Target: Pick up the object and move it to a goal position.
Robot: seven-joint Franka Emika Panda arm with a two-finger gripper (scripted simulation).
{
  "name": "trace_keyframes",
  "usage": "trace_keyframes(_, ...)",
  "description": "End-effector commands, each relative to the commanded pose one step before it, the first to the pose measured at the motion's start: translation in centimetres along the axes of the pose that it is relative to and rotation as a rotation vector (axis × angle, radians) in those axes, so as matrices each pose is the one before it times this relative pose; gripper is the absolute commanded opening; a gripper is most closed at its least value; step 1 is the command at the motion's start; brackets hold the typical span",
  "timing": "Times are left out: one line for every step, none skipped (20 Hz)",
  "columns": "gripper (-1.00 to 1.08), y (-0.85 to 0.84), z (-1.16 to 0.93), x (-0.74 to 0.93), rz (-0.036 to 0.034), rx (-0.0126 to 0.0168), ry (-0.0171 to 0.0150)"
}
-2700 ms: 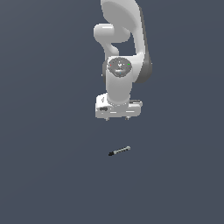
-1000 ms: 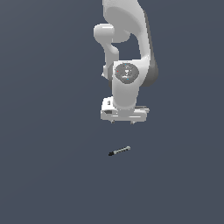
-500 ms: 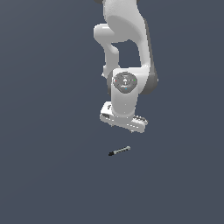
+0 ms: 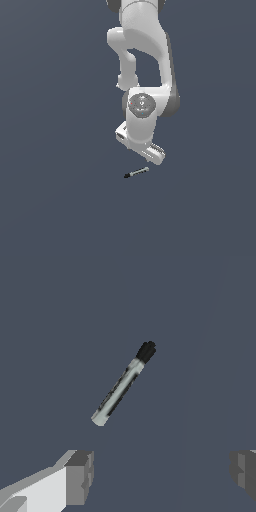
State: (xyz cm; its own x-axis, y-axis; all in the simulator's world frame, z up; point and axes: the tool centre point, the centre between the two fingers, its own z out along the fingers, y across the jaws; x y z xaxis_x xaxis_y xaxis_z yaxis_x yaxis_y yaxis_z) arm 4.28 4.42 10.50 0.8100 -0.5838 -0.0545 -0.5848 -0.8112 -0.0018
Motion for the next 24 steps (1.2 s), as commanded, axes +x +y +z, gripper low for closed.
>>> trace_keyframes(1.0, -0.278, 0.465, 0.566, 0.07092, 0.00092, 0.00487)
trace_keyframes(1.0, -0.122, 0.187, 0.208, 0.02757, 0.00036, 0.00197)
trace_keyframes(1.0, -0.127, 0.188, 0.203, 0.02751, 0.00038, 0.00201)
trace_keyframes(1.0, -0.133, 0.189, 0.196, 0.02743, 0.00041, 0.00206)
trace_keyframes(1.0, -0.137, 0.19, 0.191, 0.02737, 0.00044, 0.00211)
trace_keyframes(1.0, -0.142, 0.191, 0.184, 0.0273, 0.00047, 0.00215)
trace_keyframes(1.0, -0.146, 0.192, 0.178, 0.02724, 0.0005, 0.0022)
trace_keyframes(1.0, -0.15, 0.193, 0.171, 0.02716, 0.00054, 0.00224)
trace_keyframes(1.0, -0.154, 0.193, 0.164, 0.0271, 0.00058, 0.00228)
trace_keyframes(1.0, -0.158, 0.194, 0.157, 0.02702, 0.00063, 0.00232)
trace_keyframes(1.0, -0.161, 0.195, 0.151, 0.02696, 0.00067, 0.00236)
trace_keyframes(1.0, -0.162, 0.193, 0.141, 0.0265, 0.00071, 0.00236)
trace_keyframes(1.0, -0.157, 0.184, 0.128, 0.02512, 0.00073, 0.00228)
trace_keyframes(1.0, -0.15, 0.174, 0.115, 0.0237, 0.00073, 0.00218)
trace_keyframes(1.0, -0.144, 0.165, 0.103, 0.02229, 0.00073, 0.00208)
trace_keyframes(1.0, -0.137, 0.155, 0.091, 0.02089, 0.00073, 0.00197)
trace_keyframes(1.0, -0.128, 0.145, 0.082, 0.01951, 0.00072, 0.00186)
trace_keyframes(1.0, -0.121, 0.136, 0.072, 0.01811, 0.0007, 0.00174)
trace_keyframes(1.0, -0.113, 0.126, 0.063, 0.01675, 0.00068, 0.00162)
trace_keyframes(1.0, -0.104, 0.116, 0.055, 0.01537, 0.00064, 0.0015)
trace_keyframes(1.0, -0.096, 0.106, 0.048, 0.01401, 0.00061, 0.00137)
trace_keyframes(1.0, -0.087, 0.096, 0.042, 0.01267, 0.00057, 0.00125)
trace_keyframes(1.0, -0.078, 0.086, 0.035, 0.01131, 0.00052, 0.00112)
trace_keyframes(1.0, -0.069, 0.076, 0.03, 0.00997, 0.00047, 0.00099)
